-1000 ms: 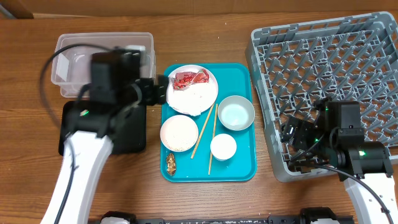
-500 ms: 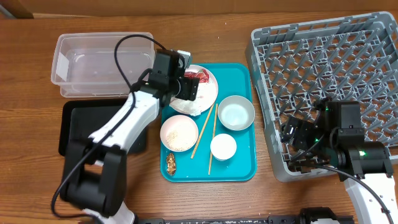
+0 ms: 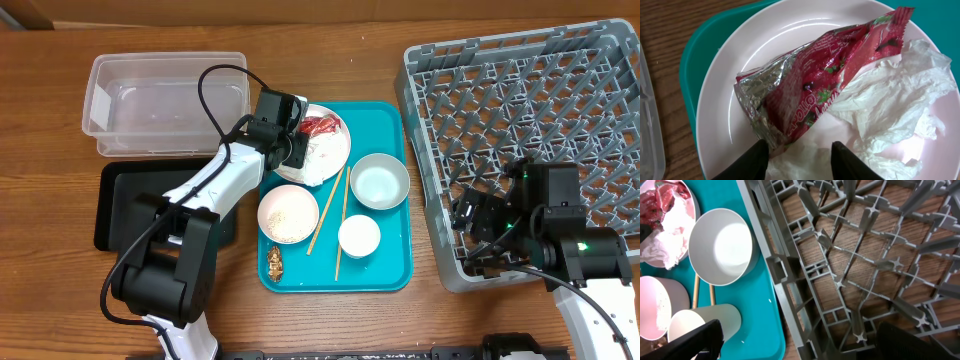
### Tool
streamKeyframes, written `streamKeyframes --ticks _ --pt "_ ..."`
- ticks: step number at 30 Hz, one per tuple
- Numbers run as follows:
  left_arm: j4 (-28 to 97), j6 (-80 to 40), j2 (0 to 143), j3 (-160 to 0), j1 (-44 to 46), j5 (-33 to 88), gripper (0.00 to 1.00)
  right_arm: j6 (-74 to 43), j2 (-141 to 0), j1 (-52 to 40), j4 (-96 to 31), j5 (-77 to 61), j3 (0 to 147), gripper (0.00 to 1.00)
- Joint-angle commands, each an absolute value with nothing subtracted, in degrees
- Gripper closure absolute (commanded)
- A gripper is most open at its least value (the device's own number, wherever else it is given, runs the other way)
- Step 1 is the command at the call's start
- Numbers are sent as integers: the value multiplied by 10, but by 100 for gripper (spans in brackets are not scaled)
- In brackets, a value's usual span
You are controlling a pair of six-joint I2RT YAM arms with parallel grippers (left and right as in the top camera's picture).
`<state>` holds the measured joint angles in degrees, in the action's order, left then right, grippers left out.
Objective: Sort waste into correct bins and load items into the dishwasher
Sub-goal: 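Reach the left gripper to the plate and grasp the red wrapper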
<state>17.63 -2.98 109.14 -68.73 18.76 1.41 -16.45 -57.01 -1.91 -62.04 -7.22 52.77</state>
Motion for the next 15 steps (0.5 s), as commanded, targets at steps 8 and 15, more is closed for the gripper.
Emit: streamKeyframes --ticks 8,15 --pt "181 -28 1094 -695 188 -20 54 -162 -567 -17 -621 -72 548 0" --pt "168 -27 1095 -695 188 -21 47 -162 -567 -17 -621 -72 548 0"
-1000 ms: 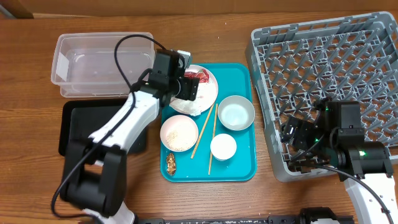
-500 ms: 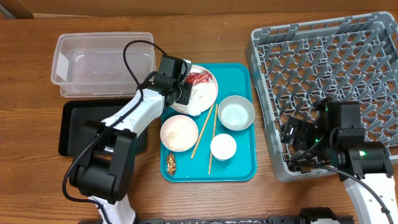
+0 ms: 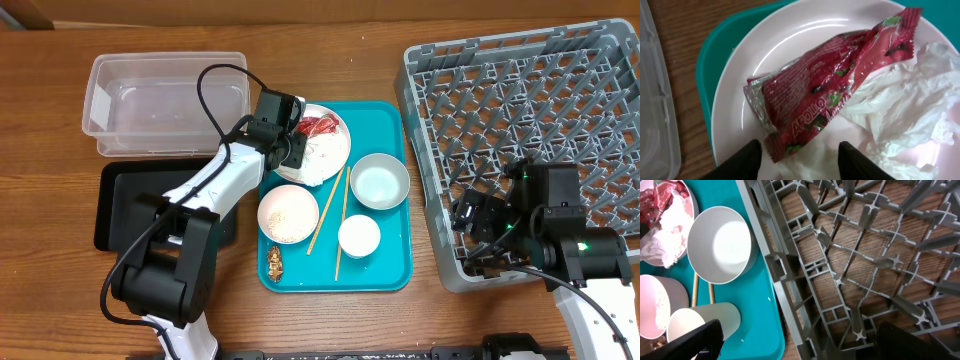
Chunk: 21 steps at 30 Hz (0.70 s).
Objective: Sort waste into correct bins and load items into the dishwasher
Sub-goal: 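Reach the left gripper to the plate and grasp the red wrapper, then carry the red wrapper left and drop it into the clear bin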
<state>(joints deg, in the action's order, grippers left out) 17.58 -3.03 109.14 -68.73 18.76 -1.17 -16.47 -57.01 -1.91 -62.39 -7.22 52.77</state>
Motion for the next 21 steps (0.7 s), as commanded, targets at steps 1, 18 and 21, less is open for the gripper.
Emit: streamKeyframes --ticks 1,18,21 --pt "166 -27 1095 -695 188 -21 47 -162 -567 -17 -621 -72 548 0" --pt "165 -28 1103 -713 188 -34 96 -162 -567 -17 -623 -72 548 0" --pt "175 -30 1071 -724 187 -39 96 -162 -567 -17 -626 -72 548 0"
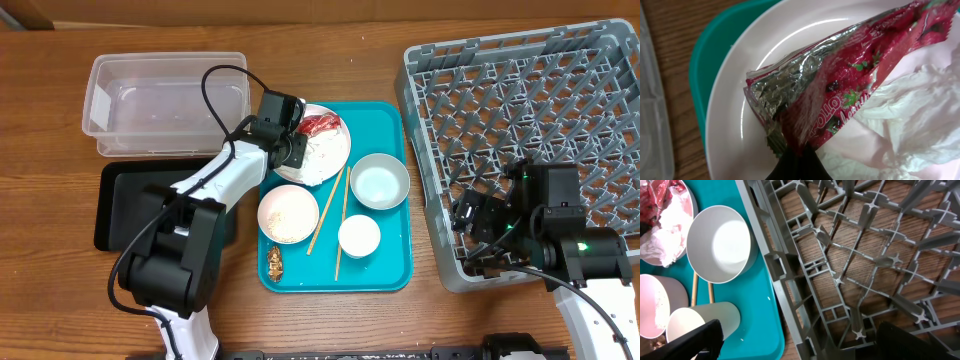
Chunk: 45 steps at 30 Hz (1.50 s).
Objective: Sort waste into correct bins and load items into the dishwasher
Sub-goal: 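Carry the red wrapper left and drop it into the clear bin, then grasp the tissue on the plate with the left gripper, drop in bin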
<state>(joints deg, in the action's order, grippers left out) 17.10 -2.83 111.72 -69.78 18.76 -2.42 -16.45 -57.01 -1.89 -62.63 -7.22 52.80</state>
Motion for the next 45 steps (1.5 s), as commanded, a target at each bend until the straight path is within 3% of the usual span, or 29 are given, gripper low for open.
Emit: streamKeyframes --ticks 1,11,20,21,23,27,29,34,45 --pt "179 -30 1058 -727 186 -41 96 -162 -567 -17 -627 -72 548 0" --pt "241 -34 906 -730 176 -144 96 -162 -567 -17 -628 -72 548 0" --pt "286 -65 906 -729 91 -195 96 -162 -567 -17 -629 -72 548 0" --pt "286 -73 909 -729 82 -194 92 -162 -567 -17 -629 -72 548 0" --pt "286 -89 914 -729 71 -190 67 -162 -567 -17 -630 -72 548 0" --pt "285 -90 915 -729 65 -126 44 -162 -567 -17 -629 -72 548 0" --pt "285 -90 915 -729 70 -74 38 -162 -567 -17 -629 -72 548 0" --pt "293 -87 916 -728 99 54 32 -162 -567 -17 -629 -72 548 0" --pt "310 -24 1013 -728 185 58 28 -162 -567 -17 -630 -72 548 0"
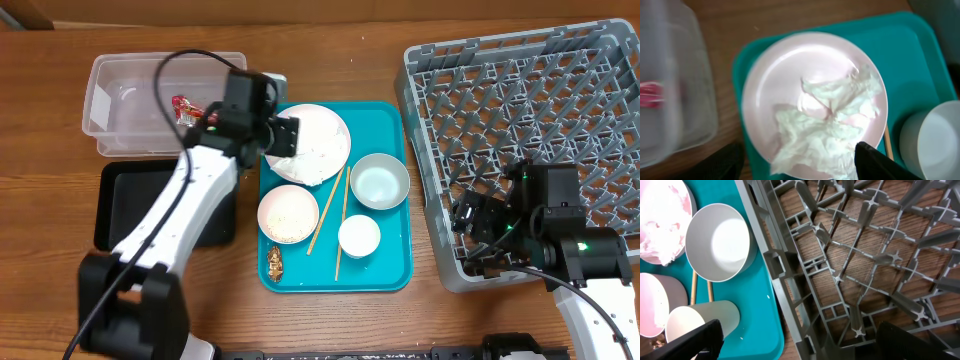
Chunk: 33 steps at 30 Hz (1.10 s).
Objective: Sort waste into correct bins and load items into the dishwasher
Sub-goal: 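Grasp the tissue on the plate with the left gripper, drop in bin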
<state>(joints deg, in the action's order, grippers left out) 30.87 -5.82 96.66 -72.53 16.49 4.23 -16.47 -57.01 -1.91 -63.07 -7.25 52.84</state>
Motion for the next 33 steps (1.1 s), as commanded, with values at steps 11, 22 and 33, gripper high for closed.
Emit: streamKeyframes --ticks 11,22,33 --pt "270 -10 1128 -728 219 55 43 -162 -567 -17 -634 -72 548 0" --pt "305 -13 1061 -759 216 -31 96 -161 -567 -17 -636 -72 548 0" --pt "287 -19 939 -768 139 -135 96 -162 -567 -17 -635 -72 548 0"
